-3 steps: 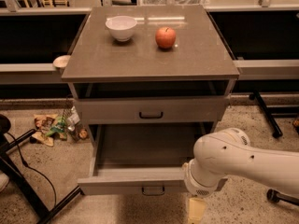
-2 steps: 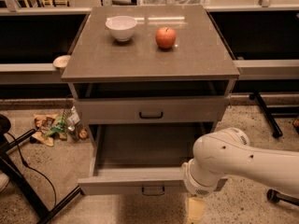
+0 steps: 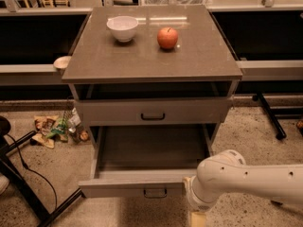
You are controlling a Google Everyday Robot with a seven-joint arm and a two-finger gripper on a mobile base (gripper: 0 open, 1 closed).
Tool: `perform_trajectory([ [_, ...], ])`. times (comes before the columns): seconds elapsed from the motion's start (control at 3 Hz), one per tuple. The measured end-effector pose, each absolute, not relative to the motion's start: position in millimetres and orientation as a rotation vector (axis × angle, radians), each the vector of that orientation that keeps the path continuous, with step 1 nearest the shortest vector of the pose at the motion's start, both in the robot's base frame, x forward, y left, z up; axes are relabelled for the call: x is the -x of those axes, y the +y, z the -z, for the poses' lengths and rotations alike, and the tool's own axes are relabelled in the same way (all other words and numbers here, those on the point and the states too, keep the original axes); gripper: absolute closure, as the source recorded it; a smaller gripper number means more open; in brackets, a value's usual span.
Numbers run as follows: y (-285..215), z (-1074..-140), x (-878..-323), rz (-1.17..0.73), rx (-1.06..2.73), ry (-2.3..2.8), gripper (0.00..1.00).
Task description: Close middle drawer
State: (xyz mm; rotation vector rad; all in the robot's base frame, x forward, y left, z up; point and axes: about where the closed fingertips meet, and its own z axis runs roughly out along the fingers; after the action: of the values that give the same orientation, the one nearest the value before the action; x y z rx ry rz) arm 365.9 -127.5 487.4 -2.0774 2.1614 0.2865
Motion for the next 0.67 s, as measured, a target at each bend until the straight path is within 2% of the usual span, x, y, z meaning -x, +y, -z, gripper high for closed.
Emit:
perform_trajectory([
  [0.33, -138, -446, -366, -0.307, 2.063, 2.145, 0.00],
  [0.67, -146, -409, -376, -0.342, 2.043, 2.137, 0.18],
])
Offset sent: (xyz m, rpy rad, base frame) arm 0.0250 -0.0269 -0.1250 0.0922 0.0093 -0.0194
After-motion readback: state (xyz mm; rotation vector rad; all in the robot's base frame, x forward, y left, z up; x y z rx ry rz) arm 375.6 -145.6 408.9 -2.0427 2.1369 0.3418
